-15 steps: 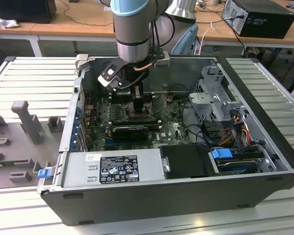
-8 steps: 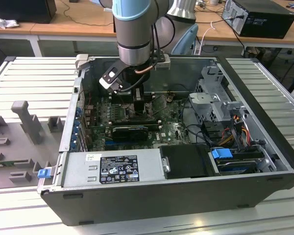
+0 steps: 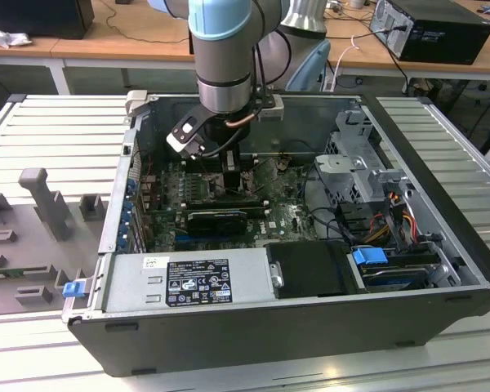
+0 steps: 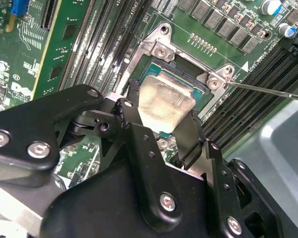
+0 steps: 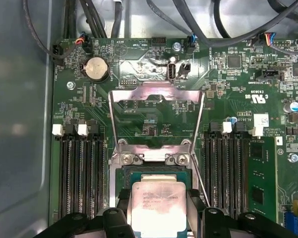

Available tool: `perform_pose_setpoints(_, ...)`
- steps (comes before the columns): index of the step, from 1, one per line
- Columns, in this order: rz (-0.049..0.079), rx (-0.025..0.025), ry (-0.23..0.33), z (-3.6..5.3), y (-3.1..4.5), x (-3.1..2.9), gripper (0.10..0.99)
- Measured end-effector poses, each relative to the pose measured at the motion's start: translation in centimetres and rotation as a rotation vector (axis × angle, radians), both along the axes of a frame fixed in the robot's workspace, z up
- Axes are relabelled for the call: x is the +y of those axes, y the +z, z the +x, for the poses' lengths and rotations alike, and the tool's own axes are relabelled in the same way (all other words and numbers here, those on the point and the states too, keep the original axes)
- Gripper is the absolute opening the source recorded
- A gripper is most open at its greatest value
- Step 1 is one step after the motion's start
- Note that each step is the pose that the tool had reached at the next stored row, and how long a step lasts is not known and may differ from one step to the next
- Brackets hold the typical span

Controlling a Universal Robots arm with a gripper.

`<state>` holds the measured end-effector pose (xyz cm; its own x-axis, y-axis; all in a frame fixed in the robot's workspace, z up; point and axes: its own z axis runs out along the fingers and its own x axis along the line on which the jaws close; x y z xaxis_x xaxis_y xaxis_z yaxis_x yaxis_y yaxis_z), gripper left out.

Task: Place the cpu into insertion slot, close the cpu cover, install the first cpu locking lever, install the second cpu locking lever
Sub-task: 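Place the cpu into insertion slot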

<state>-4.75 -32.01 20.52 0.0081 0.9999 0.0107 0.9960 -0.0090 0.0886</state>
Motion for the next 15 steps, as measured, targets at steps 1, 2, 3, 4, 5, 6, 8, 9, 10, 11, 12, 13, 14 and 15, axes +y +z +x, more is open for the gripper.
perform_pose_setpoints(1,0.0,0.0001,0.0,0.01,-0.1,0.04,0.529)
perform_pose_setpoints(2,0.0,0.0002,0.0,0.01,-0.22,0.15,0.529)
perform_pose_setpoints(3,0.0,0.0002,0.0,0.01,-0.27,0.22,0.529)
perform_pose_setpoints(4,0.0,0.0002,0.0,0.01,-0.31,0.27,0.529)
perform_pose_setpoints(5,0.0,0.0002,0.0,0.02,-0.38,0.3,0.529)
perform_pose_setpoints(6,0.0,0.0003,0.001,0.02,-0.42,0.3,0.529)
perform_pose_setpoints(8,0.0,0.0003,0.009,0.02,-0.46,0.3,0.529)
perform_pose_setpoints(9,0.0,0.0003,0.011,0.01,-0.47,0.3,0.529)
perform_pose_setpoints(10,0.0,0.0004,0.011,0.01,-0.47,0.3,0.529)
perform_pose_setpoints(11,0.0,0.0004,0.012,0.01,-0.48,0.3,0.529)
perform_pose_setpoints(12,0.0,0.0003,0.012,0.02,-0.48,0.3,0.529)
perform_pose_setpoints(13,0.0,0.0003,0.012,0.02,-0.48,0.3,0.529)
perform_pose_setpoints(14,0.0,0.0003,0.012,0.02,-0.48,0.3,0.529)
perform_pose_setpoints(15,-0.001,0.0002,0.012,0.02,-0.48,0.3,0.529)
